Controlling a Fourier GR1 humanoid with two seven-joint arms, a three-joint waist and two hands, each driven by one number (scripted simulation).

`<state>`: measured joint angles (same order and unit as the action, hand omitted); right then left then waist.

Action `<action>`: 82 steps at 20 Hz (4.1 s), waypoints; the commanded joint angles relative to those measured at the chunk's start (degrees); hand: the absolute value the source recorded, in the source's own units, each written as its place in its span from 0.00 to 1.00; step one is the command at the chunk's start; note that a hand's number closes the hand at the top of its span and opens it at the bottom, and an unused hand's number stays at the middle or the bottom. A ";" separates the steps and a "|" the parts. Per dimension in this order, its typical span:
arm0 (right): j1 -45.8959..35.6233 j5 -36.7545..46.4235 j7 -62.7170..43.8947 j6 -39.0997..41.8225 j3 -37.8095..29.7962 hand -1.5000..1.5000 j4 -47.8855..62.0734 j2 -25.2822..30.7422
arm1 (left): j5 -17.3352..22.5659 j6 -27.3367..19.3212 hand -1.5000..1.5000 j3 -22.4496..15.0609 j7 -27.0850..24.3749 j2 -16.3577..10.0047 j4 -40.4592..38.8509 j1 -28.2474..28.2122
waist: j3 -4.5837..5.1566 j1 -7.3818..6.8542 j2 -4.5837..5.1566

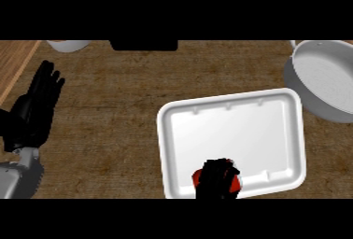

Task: Pick the can from the tray and place it in the pot

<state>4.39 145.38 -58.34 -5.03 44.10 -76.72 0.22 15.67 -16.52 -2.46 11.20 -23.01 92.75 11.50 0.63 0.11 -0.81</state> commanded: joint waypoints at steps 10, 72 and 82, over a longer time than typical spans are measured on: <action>17.22 -33.39 24.84 -8.64 7.14 1.00 -8.99 1.98 | -0.27 0.94 0.50 -1.23 -1.25 1.52 1.73 1.96 | -1.24 -5.21 5.00; -40.89 -120.80 88.79 8.12 -59.08 0.00 48.79 41.74 | -2.34 1.83 0.50 -1.04 -1.77 3.96 -2.94 3.98 | -1.02 -5.19 2.58; -46.97 -133.74 98.17 21.80 -70.86 0.00 59.41 42.11 | -2.66 1.66 0.50 0.03 -0.89 3.42 -2.83 4.77 | -1.06 -3.33 2.36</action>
<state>-41.14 15.72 37.01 11.07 -22.78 -21.53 40.37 13.09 -14.83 -3.37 10.16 -19.07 90.57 15.51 -0.45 -4.15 1.54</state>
